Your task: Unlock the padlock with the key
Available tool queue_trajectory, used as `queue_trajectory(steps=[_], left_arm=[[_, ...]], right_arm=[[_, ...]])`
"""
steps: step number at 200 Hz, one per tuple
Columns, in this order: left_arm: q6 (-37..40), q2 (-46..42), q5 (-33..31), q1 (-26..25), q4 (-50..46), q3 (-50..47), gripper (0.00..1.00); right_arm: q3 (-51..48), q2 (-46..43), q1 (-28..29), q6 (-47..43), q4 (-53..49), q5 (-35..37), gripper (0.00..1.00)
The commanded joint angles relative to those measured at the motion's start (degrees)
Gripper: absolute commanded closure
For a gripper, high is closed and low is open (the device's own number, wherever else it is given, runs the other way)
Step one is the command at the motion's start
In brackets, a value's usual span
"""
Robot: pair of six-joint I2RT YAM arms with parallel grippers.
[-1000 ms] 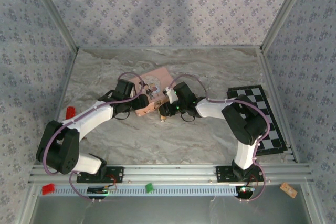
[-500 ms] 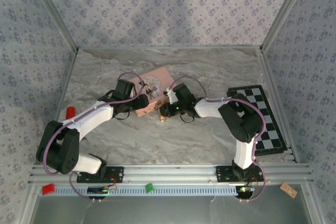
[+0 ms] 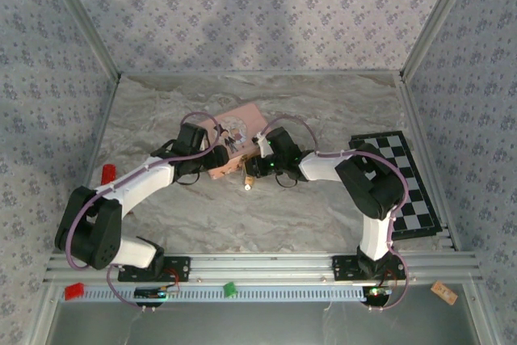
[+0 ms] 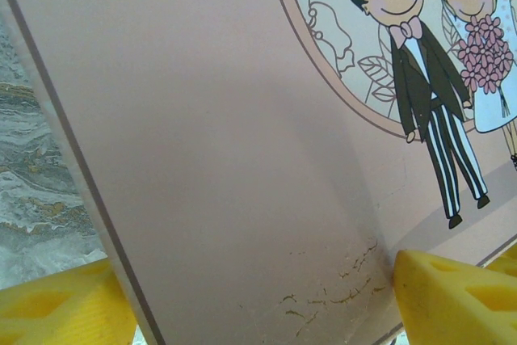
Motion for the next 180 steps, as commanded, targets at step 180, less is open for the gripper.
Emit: queue_trajectory(steps=[180], left_arm=[[-6.5,0.44,-0.74,-2.93,1.65,-2.49,0.21]], right_arm=[[-9.28,-4.29,2.08,22.59,16.56,12.88,1.0]])
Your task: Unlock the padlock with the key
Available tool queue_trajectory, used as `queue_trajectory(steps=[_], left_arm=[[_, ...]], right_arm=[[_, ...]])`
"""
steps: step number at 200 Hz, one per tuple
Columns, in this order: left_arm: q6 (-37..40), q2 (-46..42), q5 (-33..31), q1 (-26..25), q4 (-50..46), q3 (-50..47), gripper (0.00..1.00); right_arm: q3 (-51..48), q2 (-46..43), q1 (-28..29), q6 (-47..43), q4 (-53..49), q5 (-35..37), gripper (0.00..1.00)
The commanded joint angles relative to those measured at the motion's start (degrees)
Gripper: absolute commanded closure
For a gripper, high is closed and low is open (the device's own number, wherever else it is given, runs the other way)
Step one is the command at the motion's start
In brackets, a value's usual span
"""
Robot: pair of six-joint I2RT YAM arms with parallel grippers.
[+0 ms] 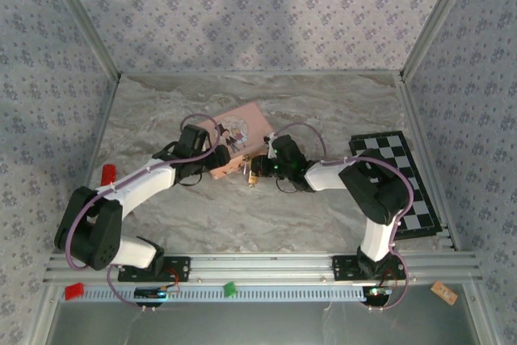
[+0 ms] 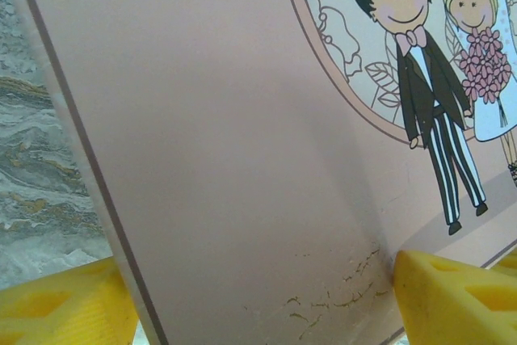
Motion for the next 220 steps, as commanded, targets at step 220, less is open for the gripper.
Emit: queue_trajectory(steps=[220], left_arm=[[-8.55,0.77,1.74,-4.88,3.16,-2.33,0.2]], right_arm=[[-9.15,-2.62,1.08,23.03,19.87,17.77,1.0]])
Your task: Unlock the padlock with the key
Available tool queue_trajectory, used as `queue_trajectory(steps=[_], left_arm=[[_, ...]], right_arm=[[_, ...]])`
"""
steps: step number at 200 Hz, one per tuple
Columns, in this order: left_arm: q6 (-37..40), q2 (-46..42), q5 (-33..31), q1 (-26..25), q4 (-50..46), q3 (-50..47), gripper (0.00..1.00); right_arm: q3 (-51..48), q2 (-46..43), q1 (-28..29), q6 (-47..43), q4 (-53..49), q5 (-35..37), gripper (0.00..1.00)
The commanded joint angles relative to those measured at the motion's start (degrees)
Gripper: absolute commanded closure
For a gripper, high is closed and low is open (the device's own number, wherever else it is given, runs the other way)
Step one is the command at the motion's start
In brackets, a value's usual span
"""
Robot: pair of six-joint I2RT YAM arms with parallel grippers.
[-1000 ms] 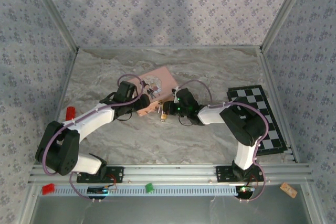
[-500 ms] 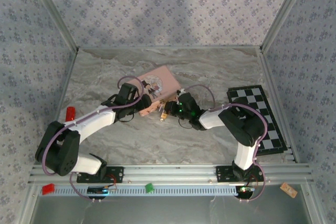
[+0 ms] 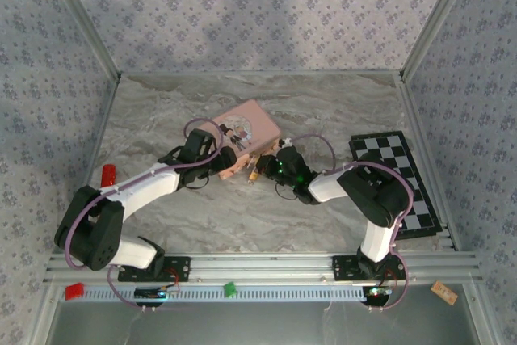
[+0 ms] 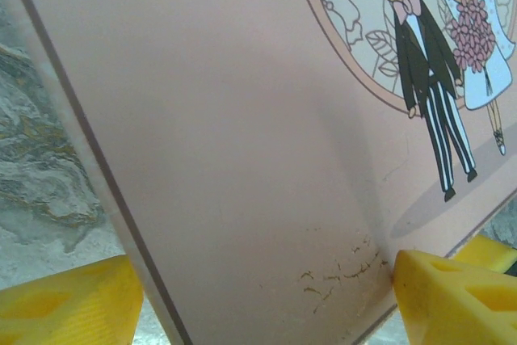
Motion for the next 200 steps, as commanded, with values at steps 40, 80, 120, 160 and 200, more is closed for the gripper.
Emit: queue_trajectory(steps=[40,80,120,160,200], left_arm=[[-1.71,0.27,0.68,-1.44,-0.82,-0.6,0.19],[-1.92,1.01,1.14,-1.47,-0.18,-0.56,0.18],[-1.76,1.33,0.66,-1.47,-0.25,-0.69,0.18],[-1.75,2.29,0.8,-1.47,0.35,-0.51,0.18],[-1.79,2.31,0.18,-1.47,0.09,-0.42,0.18]], right_arm=[[-2.76,-2.23,-0.94,7.14,7.7,9.24,1.0],[-3.73,1.14,-1.96,10.14,15.14,9.45,1.0],[-3.92,0.58,-2.1,10.05,14.95,10.33,1.0],[-4.98,-0.62,-2.95,9.95,13.66,10.75,1.0],[-7.39,-2.52,-4.24,10.6,13.85,11.84,1.0]])
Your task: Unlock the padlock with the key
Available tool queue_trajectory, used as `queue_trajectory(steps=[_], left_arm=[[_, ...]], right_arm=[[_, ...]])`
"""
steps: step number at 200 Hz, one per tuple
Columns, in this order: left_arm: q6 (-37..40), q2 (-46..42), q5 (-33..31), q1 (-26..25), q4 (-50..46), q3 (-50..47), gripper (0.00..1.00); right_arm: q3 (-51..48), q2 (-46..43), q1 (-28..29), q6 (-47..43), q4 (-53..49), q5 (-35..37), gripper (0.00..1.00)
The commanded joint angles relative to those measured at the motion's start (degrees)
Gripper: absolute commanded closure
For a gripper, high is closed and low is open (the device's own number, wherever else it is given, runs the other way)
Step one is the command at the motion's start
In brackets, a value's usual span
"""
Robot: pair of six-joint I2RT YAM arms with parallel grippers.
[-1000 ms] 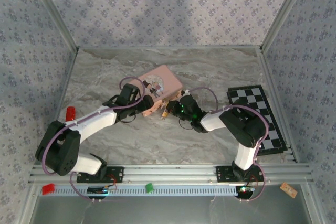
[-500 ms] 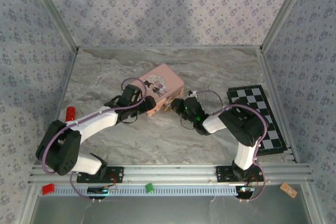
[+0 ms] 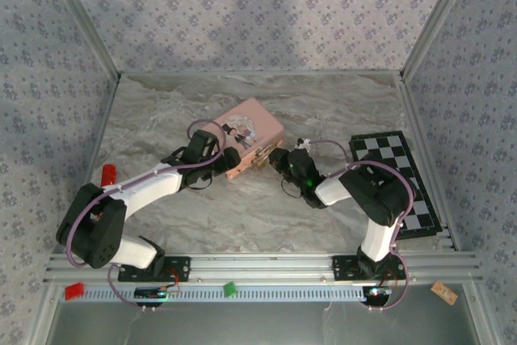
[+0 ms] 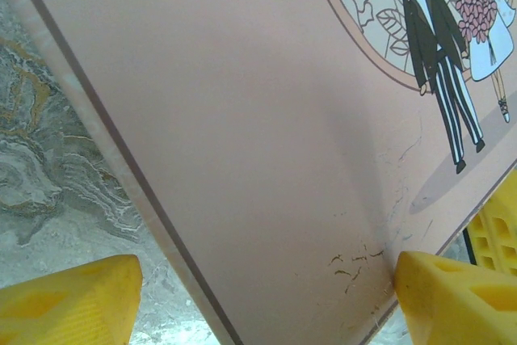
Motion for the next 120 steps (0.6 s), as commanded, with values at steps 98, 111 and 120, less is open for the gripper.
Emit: queue_trajectory(steps=[98,111,120], left_arm=[[1.79,2.01,-1.58,0.7,-2.81,0.55,0.18],[1.98,2.26,-0.85,1.29,-3.22,1.02,0.18],[2.23,2.21,-0.36,1.64,-3.27,1.15,0.18]], right_arm=[[-3.33,-20.14,-3.98,-9.89,-23.89,1.08,1.0],[-3.42,-24.34,-4.28,-13.85,-29.44,1.27,1.0],[-3.64,-27.0,-4.47,-16.49,-32.7,1.23,1.0]])
